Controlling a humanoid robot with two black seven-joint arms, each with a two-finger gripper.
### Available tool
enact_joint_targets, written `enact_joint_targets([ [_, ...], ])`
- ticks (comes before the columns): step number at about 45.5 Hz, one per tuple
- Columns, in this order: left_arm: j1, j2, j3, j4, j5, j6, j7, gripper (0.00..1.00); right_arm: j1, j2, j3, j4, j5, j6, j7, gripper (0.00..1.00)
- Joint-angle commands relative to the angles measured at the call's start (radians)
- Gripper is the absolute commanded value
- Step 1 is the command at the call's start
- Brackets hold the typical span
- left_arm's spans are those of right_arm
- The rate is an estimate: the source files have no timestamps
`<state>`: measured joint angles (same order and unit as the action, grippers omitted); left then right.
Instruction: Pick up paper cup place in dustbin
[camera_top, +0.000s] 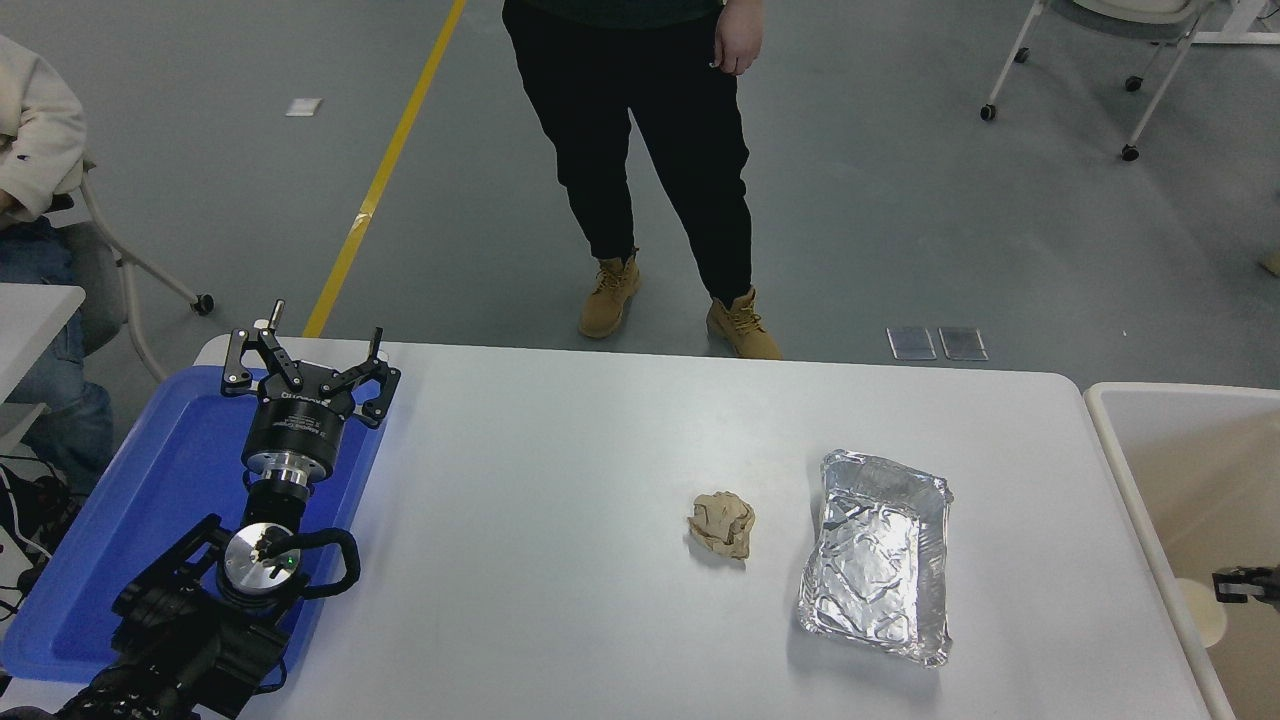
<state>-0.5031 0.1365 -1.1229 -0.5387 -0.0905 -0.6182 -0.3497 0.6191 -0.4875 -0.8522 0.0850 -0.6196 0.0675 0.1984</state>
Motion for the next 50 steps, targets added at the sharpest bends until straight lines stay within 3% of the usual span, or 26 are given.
enact_joint_targets([
  [1, 0.000, 0.000, 0.000, 0.000, 0.000, 0.000, 0.000, 1.00, 0.025, -0.003, -0.001, -0.001, 0.012, 0.009, 0.009, 1.00],
  [15, 0.000, 0.000, 0.000, 0.000, 0.000, -0.002, 0.000, 1.00, 0.183, -0.008, -0.021, 0.001, -0.002, 0.138, 0.047, 1.00],
  [31, 0.000, 0.000, 0.002, -0.001, 0.000, -0.002, 0.001, 1.00, 0.344, -0.022, -0.131, 0.027, -0.005, 0.193, 0.047, 1.00],
  [44, 0.000, 0.000, 0.002, -0.001, 0.000, -0.002, 0.001, 1.00, 0.490, -0.069, -0.291, 0.150, -0.003, 0.213, 0.075, 1.00],
  [50, 0.000, 0.000, 0.002, -0.001, 0.001, -0.002, 0.001, 1.00, 0.658, -0.129, -0.317, 0.363, -0.011, 0.216, 0.064, 1.00],
])
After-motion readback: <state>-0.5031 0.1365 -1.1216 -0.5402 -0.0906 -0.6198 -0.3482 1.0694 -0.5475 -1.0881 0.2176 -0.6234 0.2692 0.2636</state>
